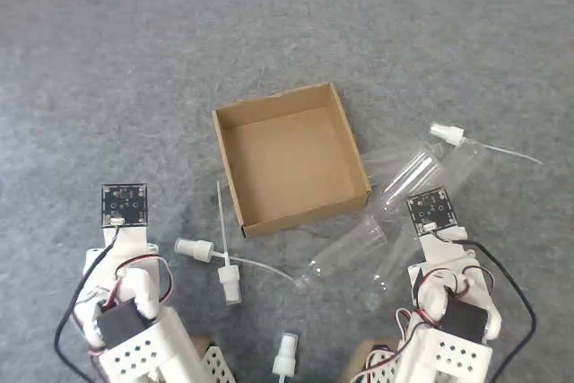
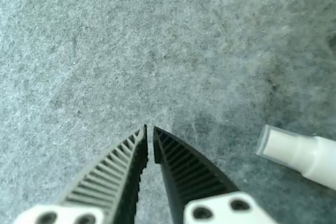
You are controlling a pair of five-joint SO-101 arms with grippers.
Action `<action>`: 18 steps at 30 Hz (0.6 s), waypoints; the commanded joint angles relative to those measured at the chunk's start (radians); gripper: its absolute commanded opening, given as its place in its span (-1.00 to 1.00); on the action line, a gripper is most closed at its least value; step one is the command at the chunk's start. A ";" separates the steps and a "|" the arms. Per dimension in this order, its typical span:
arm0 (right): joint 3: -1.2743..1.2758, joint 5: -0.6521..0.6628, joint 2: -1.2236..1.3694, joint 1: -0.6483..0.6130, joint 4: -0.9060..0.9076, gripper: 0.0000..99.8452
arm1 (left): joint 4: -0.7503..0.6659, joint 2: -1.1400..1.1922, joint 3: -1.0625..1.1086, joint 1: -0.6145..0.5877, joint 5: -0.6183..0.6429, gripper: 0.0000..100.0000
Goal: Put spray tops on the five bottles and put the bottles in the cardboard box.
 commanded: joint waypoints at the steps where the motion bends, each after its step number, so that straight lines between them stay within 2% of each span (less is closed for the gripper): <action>1: 0.017 0.011 -0.021 0.002 0.008 -0.96 | 0.008 -0.017 -0.007 -0.003 -0.006 -0.98; 18: 0.017 0.011 -0.021 0.001 0.008 -0.96 | 0.008 -0.017 -0.007 -0.003 -0.006 -0.98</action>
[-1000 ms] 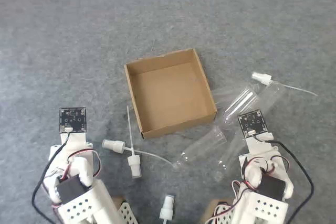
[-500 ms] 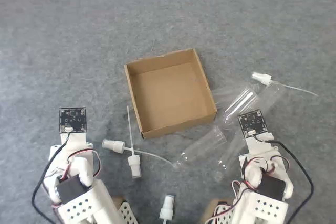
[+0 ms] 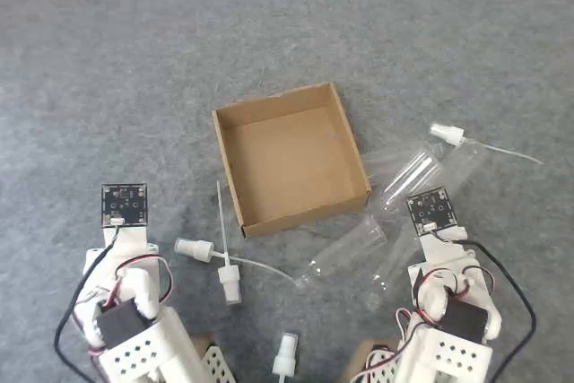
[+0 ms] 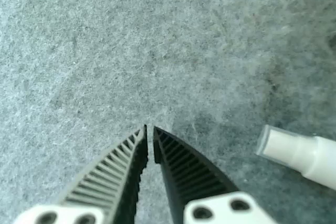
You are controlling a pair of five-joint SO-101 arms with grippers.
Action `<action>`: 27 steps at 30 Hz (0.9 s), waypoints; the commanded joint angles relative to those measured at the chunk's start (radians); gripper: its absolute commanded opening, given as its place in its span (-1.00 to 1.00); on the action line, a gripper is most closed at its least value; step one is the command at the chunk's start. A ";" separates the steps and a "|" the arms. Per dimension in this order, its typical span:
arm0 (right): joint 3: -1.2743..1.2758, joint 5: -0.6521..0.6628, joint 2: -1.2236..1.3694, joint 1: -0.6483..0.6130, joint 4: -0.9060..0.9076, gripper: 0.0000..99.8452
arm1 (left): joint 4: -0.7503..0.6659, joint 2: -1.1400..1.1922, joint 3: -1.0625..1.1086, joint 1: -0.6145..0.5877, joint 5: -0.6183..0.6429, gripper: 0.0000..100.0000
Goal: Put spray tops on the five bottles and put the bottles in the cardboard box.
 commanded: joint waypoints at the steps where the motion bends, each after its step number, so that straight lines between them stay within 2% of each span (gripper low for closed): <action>1: 0.017 0.011 -0.021 0.001 0.004 -0.96 | 0.008 -0.017 -0.007 -0.003 -0.006 -0.98; 8: 0.000 0.012 -0.022 0.007 -0.058 -0.96 | 0.008 -0.017 -0.007 -0.003 -0.006 -0.98; 12: -0.130 0.012 -0.022 0.005 -0.008 -0.96 | 0.008 -0.017 -0.007 -0.003 -0.006 -0.98; 18: -0.293 0.005 -0.022 0.002 -0.041 -0.96 | 0.008 -0.017 -0.007 -0.003 -0.006 -0.98; 27: -0.453 0.005 -0.018 0.008 0.007 -0.96 | 0.008 -0.017 -0.007 -0.003 -0.006 -0.98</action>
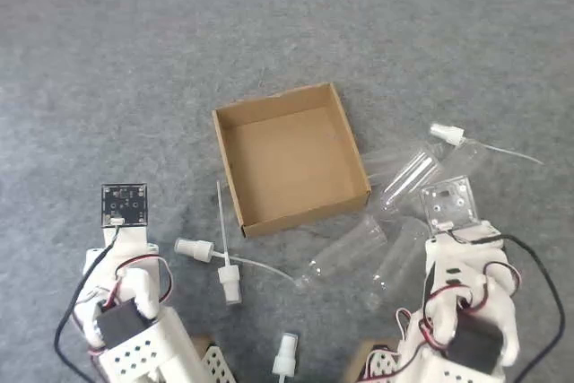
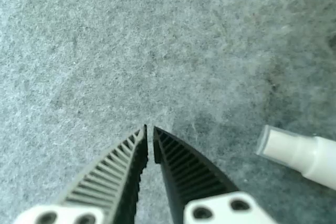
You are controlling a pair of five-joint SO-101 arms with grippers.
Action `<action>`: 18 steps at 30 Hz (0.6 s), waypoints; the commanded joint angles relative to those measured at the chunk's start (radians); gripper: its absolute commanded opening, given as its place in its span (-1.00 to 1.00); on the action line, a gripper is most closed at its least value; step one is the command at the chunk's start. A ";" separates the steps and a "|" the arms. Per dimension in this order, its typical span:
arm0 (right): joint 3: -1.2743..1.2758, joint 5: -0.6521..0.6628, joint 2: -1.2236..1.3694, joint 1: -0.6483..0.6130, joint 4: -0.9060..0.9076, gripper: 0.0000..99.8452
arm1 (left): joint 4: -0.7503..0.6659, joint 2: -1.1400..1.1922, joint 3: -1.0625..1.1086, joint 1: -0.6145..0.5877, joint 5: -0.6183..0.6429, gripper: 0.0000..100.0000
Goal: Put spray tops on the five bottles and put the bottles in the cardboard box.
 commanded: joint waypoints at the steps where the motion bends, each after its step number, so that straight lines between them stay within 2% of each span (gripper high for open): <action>1: -0.107 0.000 -0.013 0.007 0.048 -0.96 | 0.008 -0.017 -0.007 -0.003 -0.006 -0.98; 5: -0.132 0.000 0.025 0.007 0.071 -0.96 | 0.008 -0.017 -0.007 -0.003 -0.006 -0.98; 14: -0.143 -0.002 0.340 0.001 0.013 -0.96 | 0.008 -0.017 -0.007 -0.003 -0.006 -0.98; 18: -0.100 -0.002 0.349 0.001 -0.001 -0.96 | 0.008 -0.017 -0.007 -0.003 -0.006 -0.98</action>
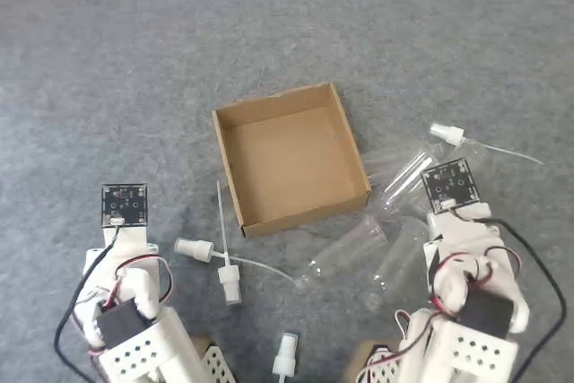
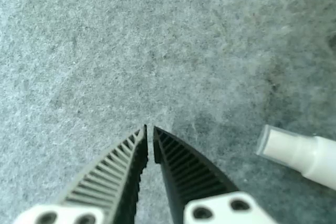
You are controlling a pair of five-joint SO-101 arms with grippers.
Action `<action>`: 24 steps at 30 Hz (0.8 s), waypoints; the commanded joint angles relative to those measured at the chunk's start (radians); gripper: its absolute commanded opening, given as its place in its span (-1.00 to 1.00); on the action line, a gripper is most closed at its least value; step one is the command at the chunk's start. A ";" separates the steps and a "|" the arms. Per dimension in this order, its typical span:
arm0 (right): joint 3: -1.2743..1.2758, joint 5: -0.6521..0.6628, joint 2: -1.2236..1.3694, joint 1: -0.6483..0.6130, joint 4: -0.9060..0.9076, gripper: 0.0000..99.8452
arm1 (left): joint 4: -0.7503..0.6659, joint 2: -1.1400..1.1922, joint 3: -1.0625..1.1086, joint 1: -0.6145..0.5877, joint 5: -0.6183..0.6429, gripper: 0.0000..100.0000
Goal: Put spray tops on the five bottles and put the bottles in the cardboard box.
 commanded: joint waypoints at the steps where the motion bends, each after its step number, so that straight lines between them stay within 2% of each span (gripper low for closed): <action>1: 0.003 -0.002 0.013 0.002 -0.035 -0.96 | 0.008 -0.017 -0.007 -0.003 -0.006 -0.98; 6: 0.064 0.000 -0.021 0.027 -0.048 -0.96 | 0.008 -0.017 -0.007 -0.003 -0.006 -0.98; 10: 0.017 0.003 0.021 0.067 -0.058 -0.91 | 0.008 -0.017 -0.007 -0.003 -0.006 -0.98; 14: -0.057 0.009 0.137 0.084 -0.088 -0.77 | 0.008 -0.017 -0.007 -0.005 -0.006 -0.98; 21: -0.137 -0.023 0.447 0.085 -0.246 -0.75 | 0.008 -0.015 -0.007 -0.006 -0.006 -0.98; 24: -0.141 -0.052 0.496 0.085 -0.297 -0.75 | 0.008 -0.015 -0.007 -0.006 -0.006 -0.98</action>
